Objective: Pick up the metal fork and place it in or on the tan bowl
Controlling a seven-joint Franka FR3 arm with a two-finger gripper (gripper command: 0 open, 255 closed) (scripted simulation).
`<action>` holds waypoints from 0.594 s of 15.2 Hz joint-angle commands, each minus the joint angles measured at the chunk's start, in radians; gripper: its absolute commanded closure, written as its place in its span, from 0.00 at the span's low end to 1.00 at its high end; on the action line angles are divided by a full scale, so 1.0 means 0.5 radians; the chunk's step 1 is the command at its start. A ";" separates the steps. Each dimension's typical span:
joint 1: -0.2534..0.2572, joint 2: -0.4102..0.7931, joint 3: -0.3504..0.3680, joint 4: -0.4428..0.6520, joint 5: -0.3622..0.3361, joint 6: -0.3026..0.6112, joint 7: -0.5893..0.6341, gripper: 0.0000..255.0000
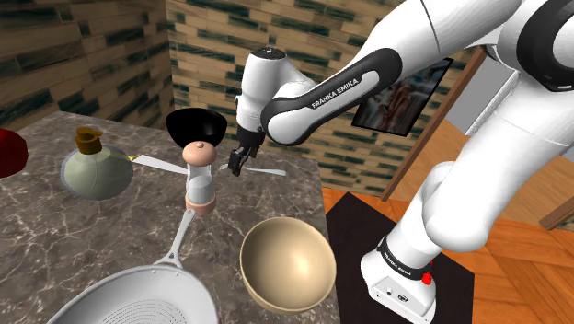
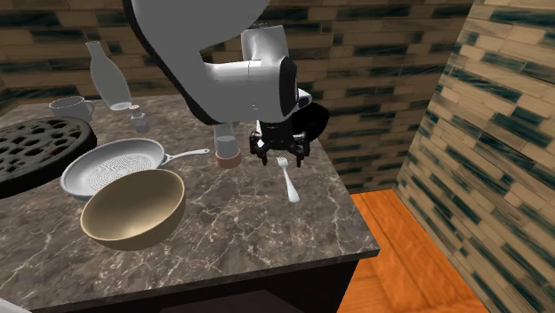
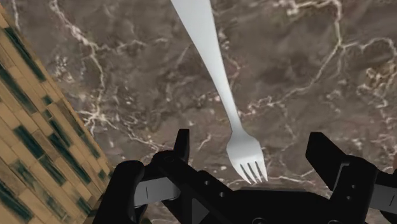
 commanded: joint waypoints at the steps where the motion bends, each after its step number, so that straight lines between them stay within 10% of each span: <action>1: -0.005 0.052 -0.003 -0.002 -0.025 0.053 0.015 0.00; 9: -0.008 0.090 -0.006 -0.006 -0.046 0.094 0.029 0.00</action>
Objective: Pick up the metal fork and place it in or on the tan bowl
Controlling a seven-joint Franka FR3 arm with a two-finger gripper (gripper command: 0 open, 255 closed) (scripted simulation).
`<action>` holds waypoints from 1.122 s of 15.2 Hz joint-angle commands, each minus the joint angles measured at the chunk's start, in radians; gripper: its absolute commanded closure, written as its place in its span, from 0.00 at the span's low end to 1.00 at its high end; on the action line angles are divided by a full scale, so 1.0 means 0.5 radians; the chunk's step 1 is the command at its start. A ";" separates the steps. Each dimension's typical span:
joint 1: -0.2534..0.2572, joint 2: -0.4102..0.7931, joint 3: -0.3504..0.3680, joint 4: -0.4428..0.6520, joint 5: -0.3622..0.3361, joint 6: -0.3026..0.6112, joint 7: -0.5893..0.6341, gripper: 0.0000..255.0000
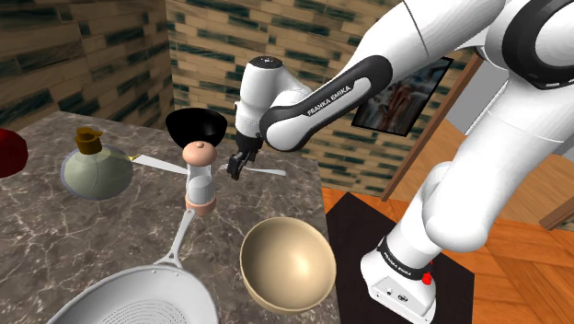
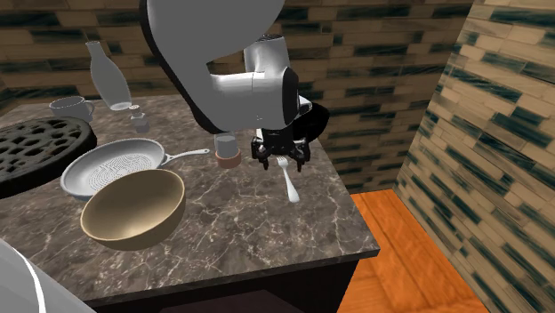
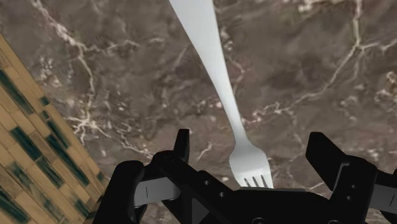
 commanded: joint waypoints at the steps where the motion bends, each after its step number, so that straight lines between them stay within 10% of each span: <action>1: 0.000 0.000 0.000 0.000 0.000 0.000 0.000 0.00; 2: 0.000 0.000 0.000 0.000 0.000 0.000 0.000 1.00; 17: 0.006 -0.120 0.002 0.048 0.069 -0.163 -0.061 1.00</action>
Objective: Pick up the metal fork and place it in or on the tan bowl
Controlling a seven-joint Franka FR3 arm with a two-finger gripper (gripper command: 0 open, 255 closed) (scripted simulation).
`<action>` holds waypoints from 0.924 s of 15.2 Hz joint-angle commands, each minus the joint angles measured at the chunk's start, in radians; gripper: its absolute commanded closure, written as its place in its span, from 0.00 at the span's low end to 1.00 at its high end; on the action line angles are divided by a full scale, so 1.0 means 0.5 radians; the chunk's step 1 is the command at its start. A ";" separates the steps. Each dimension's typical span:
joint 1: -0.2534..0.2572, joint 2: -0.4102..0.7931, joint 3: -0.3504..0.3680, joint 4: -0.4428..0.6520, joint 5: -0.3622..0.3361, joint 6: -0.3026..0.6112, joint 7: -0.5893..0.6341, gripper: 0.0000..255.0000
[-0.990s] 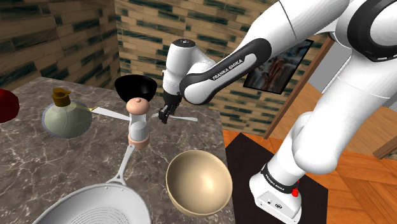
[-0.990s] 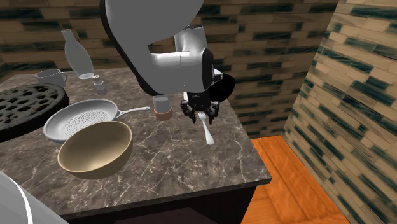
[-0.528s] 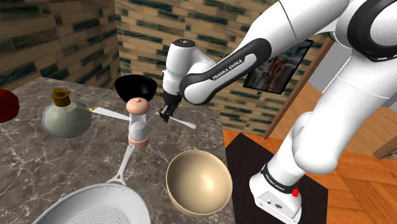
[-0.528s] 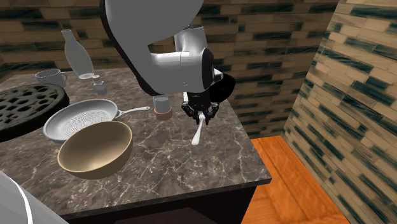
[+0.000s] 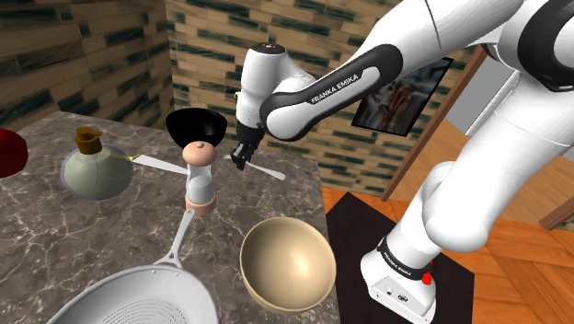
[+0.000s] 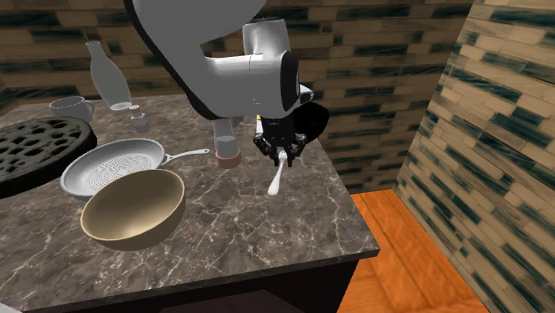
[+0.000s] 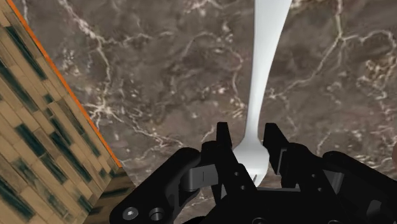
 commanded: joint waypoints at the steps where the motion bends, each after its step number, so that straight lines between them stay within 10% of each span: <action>1: 0.003 -0.039 0.000 0.013 0.020 -0.052 -0.016 1.00; 14: 0.016 -0.237 -0.009 0.180 0.108 -0.409 -0.105 1.00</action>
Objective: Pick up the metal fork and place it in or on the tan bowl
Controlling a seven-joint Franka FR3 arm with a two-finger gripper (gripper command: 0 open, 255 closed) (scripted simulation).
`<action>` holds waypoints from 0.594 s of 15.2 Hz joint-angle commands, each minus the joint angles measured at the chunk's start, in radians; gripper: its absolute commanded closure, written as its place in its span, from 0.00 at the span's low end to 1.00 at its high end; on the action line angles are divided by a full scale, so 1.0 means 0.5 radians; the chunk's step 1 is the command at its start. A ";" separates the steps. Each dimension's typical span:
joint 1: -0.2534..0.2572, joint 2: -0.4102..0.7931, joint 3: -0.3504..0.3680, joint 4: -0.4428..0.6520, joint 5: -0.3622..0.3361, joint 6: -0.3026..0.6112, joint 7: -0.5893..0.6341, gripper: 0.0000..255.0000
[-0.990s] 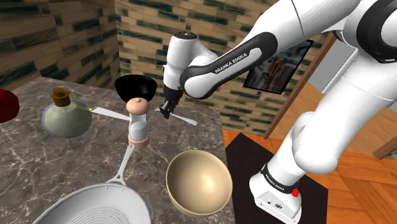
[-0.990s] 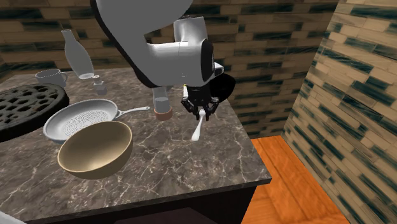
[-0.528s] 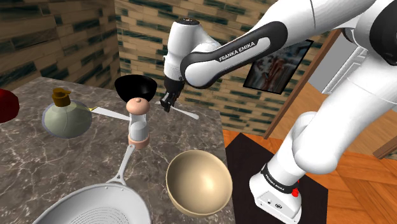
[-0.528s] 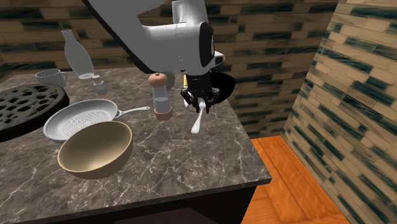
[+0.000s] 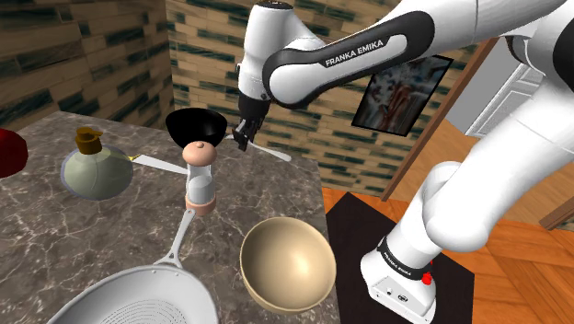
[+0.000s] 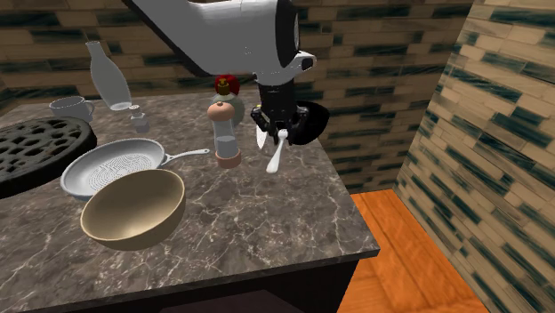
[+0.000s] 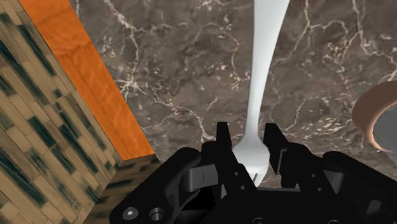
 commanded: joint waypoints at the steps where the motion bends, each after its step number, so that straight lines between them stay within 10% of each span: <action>1: 0.001 -0.029 -0.004 0.030 0.011 -0.059 -0.015 1.00; 9: 0.005 -0.108 -0.011 0.172 0.040 -0.277 -0.050 1.00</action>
